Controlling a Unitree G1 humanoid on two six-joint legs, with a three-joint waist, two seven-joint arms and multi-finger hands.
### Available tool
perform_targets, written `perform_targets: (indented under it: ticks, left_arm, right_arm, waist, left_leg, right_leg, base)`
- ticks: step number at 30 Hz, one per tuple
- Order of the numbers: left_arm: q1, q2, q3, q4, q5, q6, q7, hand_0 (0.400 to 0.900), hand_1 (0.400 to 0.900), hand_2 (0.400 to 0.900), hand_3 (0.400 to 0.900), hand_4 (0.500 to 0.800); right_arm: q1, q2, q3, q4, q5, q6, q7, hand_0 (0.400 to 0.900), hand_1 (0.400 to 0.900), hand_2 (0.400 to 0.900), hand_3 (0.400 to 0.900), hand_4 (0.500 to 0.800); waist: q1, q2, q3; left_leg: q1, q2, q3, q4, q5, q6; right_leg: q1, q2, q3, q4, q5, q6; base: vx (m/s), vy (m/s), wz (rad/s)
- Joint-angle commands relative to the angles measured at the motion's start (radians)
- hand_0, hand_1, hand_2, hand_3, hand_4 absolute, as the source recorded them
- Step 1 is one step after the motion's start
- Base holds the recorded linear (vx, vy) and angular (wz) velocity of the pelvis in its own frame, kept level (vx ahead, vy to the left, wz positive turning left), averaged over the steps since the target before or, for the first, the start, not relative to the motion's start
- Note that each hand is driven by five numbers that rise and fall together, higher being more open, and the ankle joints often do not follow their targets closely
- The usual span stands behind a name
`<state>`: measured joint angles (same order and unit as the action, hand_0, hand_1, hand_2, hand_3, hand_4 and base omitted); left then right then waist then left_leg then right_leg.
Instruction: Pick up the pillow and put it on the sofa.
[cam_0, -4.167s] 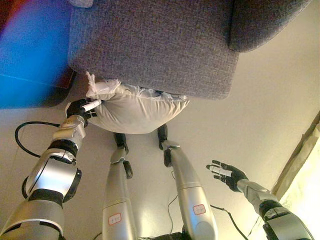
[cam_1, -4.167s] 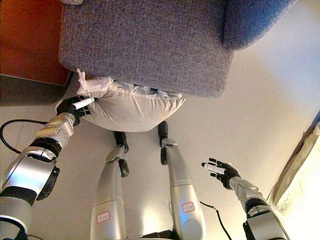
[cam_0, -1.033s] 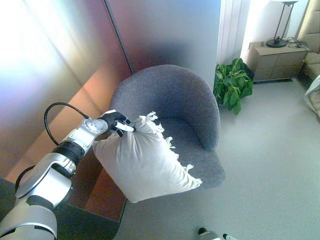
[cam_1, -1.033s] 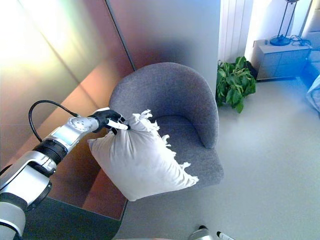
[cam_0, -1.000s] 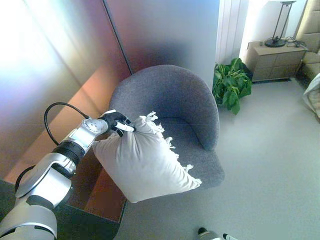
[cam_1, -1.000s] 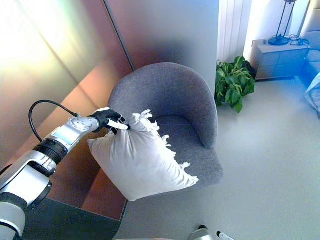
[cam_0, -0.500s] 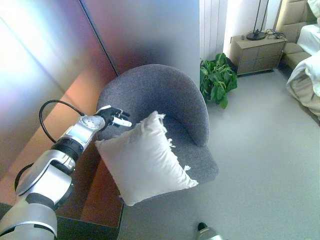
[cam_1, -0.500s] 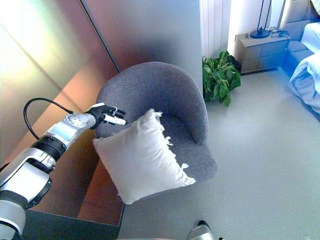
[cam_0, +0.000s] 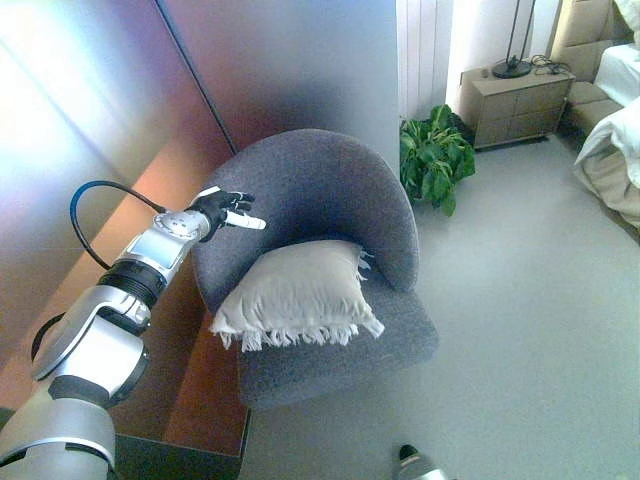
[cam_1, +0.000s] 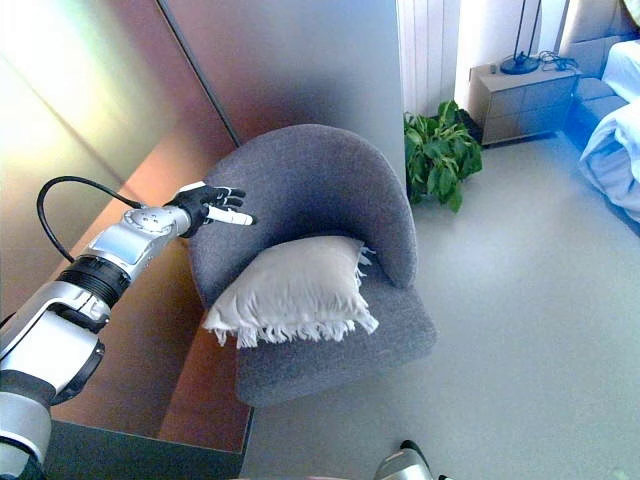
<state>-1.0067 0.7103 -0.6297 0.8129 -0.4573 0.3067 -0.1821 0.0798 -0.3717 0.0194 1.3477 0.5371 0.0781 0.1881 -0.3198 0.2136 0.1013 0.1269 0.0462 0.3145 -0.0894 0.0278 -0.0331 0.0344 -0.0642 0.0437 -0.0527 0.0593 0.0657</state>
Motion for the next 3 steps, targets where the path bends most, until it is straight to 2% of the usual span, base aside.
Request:
perform_targets:
  ticks: [1, 3]
  left_arm:
    - [-0.090, 0.102, 0.127, 0.012, -0.071, -0.090, 0.037, 0.900, 0.900, 0.900, 0.900, 0.800]
    - [-0.065, 0.094, 0.140, -0.006, -0.091, -0.100, 0.018, 0.900, 0.900, 0.900, 0.900, 0.800]
  right_arm:
    - [-0.005, 0.001, 0.044, 0.024, -0.012, -0.012, 0.016, 0.900, 0.900, 0.900, 0.900, 0.800]
    - [-0.012, 0.005, 0.047, 0.022, -0.020, -0.008, 0.012, 0.900, 0.900, 0.900, 0.900, 0.800]
  waist:
    - [0.043, -0.048, -0.074]
    - [0.054, -0.056, -0.078]
  left_leg:
    - [0.020, -0.075, -0.044, 0.063, -0.088, -0.010]
    - [0.020, -0.075, -0.051, 0.063, -0.089, -0.009]
  right_leg:
    - [0.022, 0.010, -0.080, 0.002, -0.029, 0.067]
    - [0.025, 0.010, -0.085, 0.002, -0.030, 0.065]
  base:
    - [-0.02, 0.010, 0.12]
    - [-0.02, 0.002, 0.10]
